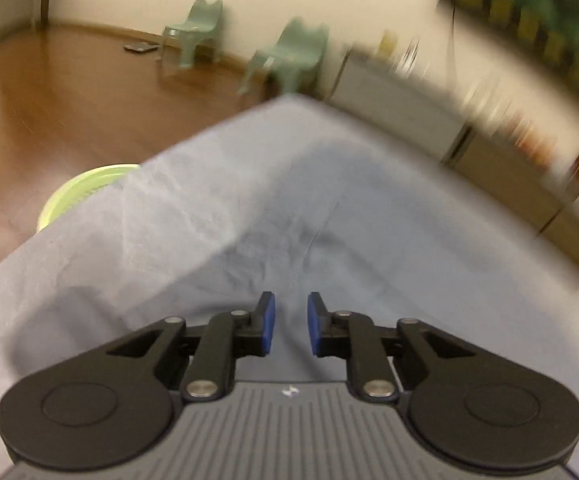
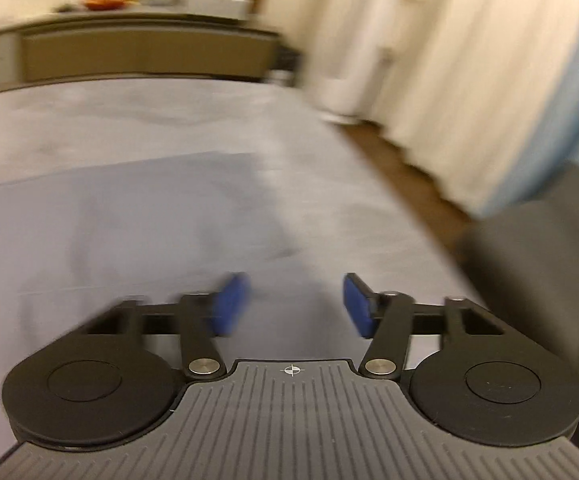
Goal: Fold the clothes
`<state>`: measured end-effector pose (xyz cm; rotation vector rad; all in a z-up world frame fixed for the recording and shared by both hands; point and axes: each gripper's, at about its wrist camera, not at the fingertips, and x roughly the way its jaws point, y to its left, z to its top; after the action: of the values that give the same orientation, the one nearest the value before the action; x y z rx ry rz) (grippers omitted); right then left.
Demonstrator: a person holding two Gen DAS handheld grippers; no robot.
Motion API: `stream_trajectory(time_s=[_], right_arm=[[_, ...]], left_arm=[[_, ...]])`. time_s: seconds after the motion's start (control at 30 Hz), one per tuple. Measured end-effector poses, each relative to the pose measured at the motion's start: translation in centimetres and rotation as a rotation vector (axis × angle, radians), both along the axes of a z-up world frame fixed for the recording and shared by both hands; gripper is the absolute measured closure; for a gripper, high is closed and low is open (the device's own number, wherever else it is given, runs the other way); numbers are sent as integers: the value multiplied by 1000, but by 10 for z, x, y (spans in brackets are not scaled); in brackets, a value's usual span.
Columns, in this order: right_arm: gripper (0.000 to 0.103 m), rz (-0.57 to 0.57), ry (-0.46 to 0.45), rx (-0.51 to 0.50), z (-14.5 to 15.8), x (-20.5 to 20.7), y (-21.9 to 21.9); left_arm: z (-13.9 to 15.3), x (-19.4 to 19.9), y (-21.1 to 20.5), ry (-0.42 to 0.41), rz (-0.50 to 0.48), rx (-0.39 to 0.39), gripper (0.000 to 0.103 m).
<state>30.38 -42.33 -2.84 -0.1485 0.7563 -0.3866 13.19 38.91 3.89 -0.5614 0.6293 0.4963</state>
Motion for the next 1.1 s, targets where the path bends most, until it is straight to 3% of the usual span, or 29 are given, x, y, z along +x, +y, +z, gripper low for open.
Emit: stream_trajectory(time_s=[0.03, 0.1, 0.17, 0.27, 0.33, 0.47, 0.6, 0.67, 0.8, 0.87, 0.9, 0.93, 0.97, 1.0, 1.03, 1.1], right_arm=[[53, -23, -13, -13, 7, -4, 1], [52, 33, -76, 28, 30, -24, 23], [50, 115, -128, 51, 48, -44, 60], [42, 333, -176, 54, 67, -78, 154], [38, 550, -183, 64, 73, -106, 236], [30, 976, -194, 98, 85, -159, 399], [13, 1353, -208, 80, 100, -210, 554], [12, 1463, -204, 16, 97, -221, 617], [14, 1527, -121, -78, 75, -215, 717], [20, 1509, -14, -97, 54, -196, 746], [36, 1505, 83, -78, 45, -181, 749], [69, 1498, 180, -59, 37, -166, 751], [90, 1489, 266, -35, 30, -152, 753], [102, 1480, 280, 20, 36, -146, 751], [102, 1470, 287, 73, 42, -141, 748], [102, 1432, 217, 128, 60, -140, 734]], left_arm=[[14, -16, 2, -53, 7, 4, 59], [22, -49, 3, -92, 40, 31, 46], [10, -73, 6, -56, 72, -17, 46], [-19, -93, 16, -33, 84, -228, 47], [-31, -100, 28, -80, 67, -336, 47], [-49, -116, 61, -162, 111, -466, 47], [-65, -139, 95, -293, 168, -617, 46], [-70, -143, 104, -314, 146, -652, 46], [-72, -139, 110, -347, 118, -660, 46], [-71, -136, 111, -356, 97, -660, 46], [-70, -135, 111, -360, 87, -664, 45], [-70, -135, 109, -361, 75, -670, 45], [-71, -136, 105, -362, 62, -676, 45], [-72, -136, 103, -362, 48, -683, 45], [-75, -133, 101, -359, 33, -689, 45], [-79, -126, 100, -351, 27, -693, 44]])
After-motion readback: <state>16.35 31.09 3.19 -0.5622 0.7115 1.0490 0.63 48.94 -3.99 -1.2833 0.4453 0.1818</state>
